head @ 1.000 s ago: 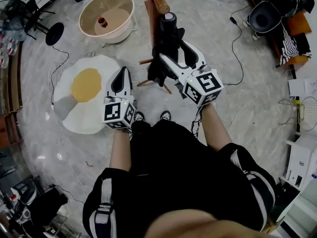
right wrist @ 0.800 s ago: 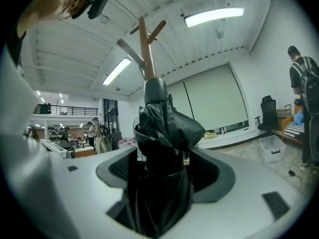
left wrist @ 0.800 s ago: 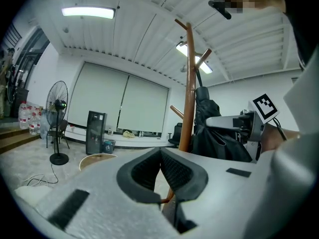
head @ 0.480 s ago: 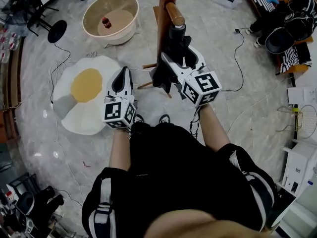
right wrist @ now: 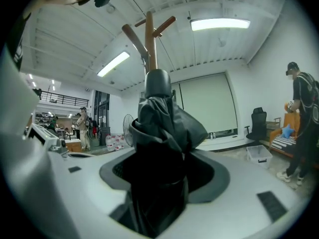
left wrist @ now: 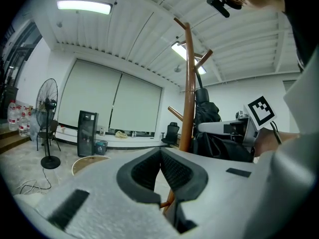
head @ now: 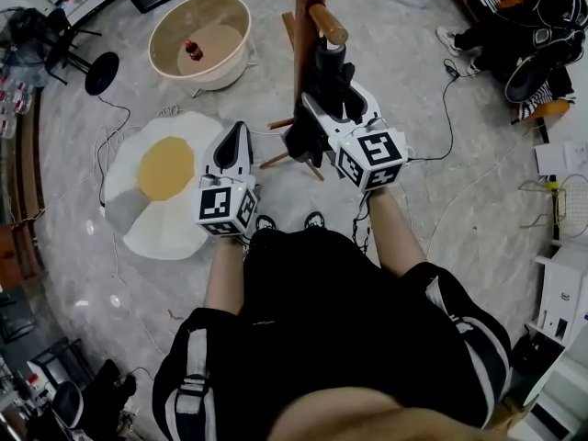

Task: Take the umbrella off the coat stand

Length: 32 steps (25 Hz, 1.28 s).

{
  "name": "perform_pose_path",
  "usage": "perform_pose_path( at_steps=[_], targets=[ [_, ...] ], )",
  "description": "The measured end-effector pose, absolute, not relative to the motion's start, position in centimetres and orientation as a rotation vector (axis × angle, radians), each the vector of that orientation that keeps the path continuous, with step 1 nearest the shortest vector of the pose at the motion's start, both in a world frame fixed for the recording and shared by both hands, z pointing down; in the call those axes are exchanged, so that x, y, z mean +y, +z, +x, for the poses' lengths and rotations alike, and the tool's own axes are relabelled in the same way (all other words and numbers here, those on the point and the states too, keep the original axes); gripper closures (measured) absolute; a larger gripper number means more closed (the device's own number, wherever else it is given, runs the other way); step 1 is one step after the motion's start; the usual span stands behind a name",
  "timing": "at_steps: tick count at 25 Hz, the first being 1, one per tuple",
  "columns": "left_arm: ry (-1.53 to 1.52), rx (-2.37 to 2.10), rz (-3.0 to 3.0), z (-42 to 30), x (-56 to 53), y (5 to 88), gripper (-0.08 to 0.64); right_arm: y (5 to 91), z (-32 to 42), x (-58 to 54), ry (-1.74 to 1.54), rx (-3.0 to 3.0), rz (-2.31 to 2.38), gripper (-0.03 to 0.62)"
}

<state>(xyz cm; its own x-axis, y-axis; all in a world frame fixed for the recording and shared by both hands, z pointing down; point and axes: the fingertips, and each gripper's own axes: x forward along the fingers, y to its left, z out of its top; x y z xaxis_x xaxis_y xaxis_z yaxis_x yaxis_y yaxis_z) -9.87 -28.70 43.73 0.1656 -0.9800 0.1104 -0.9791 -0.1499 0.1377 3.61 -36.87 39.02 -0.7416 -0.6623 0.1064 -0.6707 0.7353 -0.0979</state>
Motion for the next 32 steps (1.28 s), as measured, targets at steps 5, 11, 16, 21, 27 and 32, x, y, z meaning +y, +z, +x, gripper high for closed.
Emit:
perform_pose_path(
  at_steps=[5, 11, 16, 21, 27, 32],
  targets=[
    [0.001, -1.878, 2.292, -10.1, -28.5, 43.6, 0.56, 38.9, 3.6, -36.6, 0.177, -2.815, 1.159, 0.33],
    [-0.014, -1.835, 2.33, -10.0, -28.4, 43.1, 0.56, 37.9, 3.5, -35.9, 0.141, -2.783, 1.219, 0.336],
    [-0.024, -1.81, 2.351, -10.0, -28.0, 43.1, 0.56, 36.7, 3.6, -35.3, 0.117, -2.776, 1.246, 0.337],
    [-0.033, -1.794, 2.371, -9.9, -28.1, 42.7, 0.56, 36.2, 3.9, -35.0, 0.112, -2.765, 1.28, 0.339],
    [-0.039, -1.774, 2.379, -9.6, -27.8, 42.8, 0.56, 35.7, 4.0, -34.7, 0.098, -2.759, 1.288, 0.339],
    [-0.042, -1.764, 2.382, -9.3, -27.9, 42.9, 0.56, 35.3, 4.1, -34.6, 0.093, -2.762, 1.287, 0.341]
  ],
)
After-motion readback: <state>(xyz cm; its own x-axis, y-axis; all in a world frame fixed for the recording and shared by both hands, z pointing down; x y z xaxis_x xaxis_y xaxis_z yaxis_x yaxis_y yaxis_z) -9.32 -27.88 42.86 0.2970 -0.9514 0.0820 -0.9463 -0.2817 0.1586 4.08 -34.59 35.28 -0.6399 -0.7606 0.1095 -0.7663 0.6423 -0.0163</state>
